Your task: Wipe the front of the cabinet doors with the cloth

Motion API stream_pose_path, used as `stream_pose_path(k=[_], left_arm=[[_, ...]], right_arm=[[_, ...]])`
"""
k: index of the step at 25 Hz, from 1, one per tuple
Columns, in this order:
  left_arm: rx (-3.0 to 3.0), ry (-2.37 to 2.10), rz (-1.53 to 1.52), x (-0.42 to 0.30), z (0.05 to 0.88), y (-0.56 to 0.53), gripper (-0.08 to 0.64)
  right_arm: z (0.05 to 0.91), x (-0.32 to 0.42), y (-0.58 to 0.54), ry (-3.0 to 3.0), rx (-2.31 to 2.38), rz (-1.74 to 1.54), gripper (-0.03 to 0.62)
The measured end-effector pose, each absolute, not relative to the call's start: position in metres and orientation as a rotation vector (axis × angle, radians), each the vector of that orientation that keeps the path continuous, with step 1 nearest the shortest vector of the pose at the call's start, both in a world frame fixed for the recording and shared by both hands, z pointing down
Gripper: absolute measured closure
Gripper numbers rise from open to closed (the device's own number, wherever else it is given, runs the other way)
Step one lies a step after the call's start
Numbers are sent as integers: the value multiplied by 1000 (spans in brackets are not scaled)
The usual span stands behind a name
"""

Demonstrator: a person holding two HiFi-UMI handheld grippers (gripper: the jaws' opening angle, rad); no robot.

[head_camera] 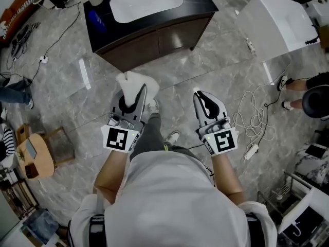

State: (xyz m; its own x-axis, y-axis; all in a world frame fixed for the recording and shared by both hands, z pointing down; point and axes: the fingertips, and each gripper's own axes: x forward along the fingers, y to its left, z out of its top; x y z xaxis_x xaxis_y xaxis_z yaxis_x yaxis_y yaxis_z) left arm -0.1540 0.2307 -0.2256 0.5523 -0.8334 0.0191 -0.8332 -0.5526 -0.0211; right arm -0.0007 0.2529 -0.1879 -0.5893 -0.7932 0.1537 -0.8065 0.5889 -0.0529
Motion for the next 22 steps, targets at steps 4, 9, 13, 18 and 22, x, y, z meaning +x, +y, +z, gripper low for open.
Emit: stream_pose_path(k=[4,9,13,18,22], left_arm=[[-2807,1389,-38,-147,-217,162,502],[-2836,1366,29,-159,-223,79,502],[-2866,1356,16,-163,-211,30,502],[-2878,1410,-37,-153,-173,-11,502],[-2823,1486,-172,-144,-111,-40,502]], right_arm=[[-189,1,195,-2645,1406,178,540],[-197,-13,124,-2583,1429,154,540],[-193,-18,66,-2543,1434,103,540],[-162,-12,9,-2556,1390,92,540],[-104,1,-33,-2625,1325,99,540]])
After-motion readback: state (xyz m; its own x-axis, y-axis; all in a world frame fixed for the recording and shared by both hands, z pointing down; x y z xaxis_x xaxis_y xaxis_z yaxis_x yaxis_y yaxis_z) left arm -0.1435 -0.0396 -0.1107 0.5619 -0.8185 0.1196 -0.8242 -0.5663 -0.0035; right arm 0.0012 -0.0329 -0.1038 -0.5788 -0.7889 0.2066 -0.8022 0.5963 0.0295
